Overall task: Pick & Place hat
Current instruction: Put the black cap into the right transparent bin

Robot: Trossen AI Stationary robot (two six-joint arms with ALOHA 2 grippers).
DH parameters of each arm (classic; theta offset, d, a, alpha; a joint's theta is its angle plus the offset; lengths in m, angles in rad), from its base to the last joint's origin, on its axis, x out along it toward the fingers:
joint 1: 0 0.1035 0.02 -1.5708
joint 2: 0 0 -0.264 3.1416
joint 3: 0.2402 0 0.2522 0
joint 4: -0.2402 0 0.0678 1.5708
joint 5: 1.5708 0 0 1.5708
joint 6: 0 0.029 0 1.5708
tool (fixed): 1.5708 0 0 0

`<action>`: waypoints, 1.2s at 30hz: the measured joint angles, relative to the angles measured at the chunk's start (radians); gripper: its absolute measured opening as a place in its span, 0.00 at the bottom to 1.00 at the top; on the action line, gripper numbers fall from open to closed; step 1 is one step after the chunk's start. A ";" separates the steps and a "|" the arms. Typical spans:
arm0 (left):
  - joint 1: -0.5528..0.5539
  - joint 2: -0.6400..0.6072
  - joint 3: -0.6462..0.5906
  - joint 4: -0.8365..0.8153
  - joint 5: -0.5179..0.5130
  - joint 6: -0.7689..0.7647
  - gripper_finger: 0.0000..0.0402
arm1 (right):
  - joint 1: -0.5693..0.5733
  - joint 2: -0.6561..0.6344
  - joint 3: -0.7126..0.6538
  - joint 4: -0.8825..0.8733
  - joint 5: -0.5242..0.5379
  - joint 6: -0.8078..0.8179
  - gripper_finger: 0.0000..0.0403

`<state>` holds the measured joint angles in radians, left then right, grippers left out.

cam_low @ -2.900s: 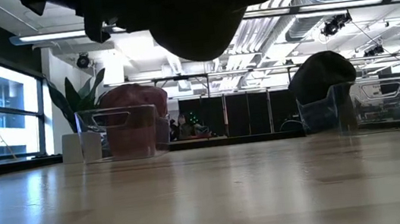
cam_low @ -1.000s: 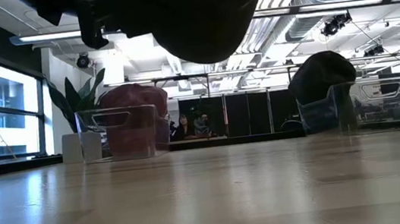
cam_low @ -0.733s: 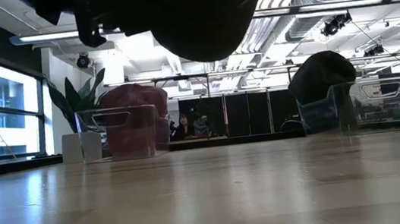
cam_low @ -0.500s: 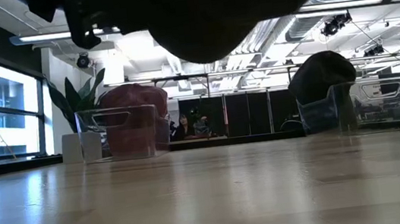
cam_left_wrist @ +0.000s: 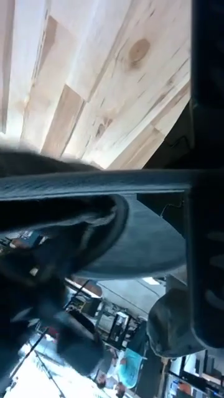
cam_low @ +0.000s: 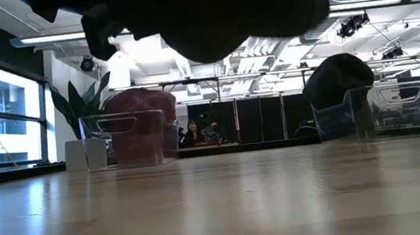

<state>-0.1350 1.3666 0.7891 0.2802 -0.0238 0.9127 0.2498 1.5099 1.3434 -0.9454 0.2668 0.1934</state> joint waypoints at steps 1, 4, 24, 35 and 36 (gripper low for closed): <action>-0.004 0.000 0.000 0.001 0.002 0.000 0.00 | -0.003 0.001 -0.012 -0.011 0.051 0.012 0.01; -0.020 0.000 0.001 0.008 -0.005 0.024 0.00 | 0.008 0.001 -0.012 -0.013 0.115 0.016 0.03; -0.024 0.000 0.002 0.073 -0.114 0.182 0.00 | 0.054 0.045 0.030 0.387 -0.089 -0.172 0.01; -0.035 0.000 0.002 0.068 -0.052 0.143 0.00 | 0.031 -0.025 0.029 -0.031 0.132 0.023 0.01; -0.034 0.000 0.002 0.068 -0.051 0.128 0.00 | 0.031 -0.024 0.028 -0.076 0.148 0.031 0.01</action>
<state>-0.1687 1.3670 0.7906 0.3477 -0.0745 1.0402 0.2809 1.4856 1.3716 -1.0214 0.4145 0.2244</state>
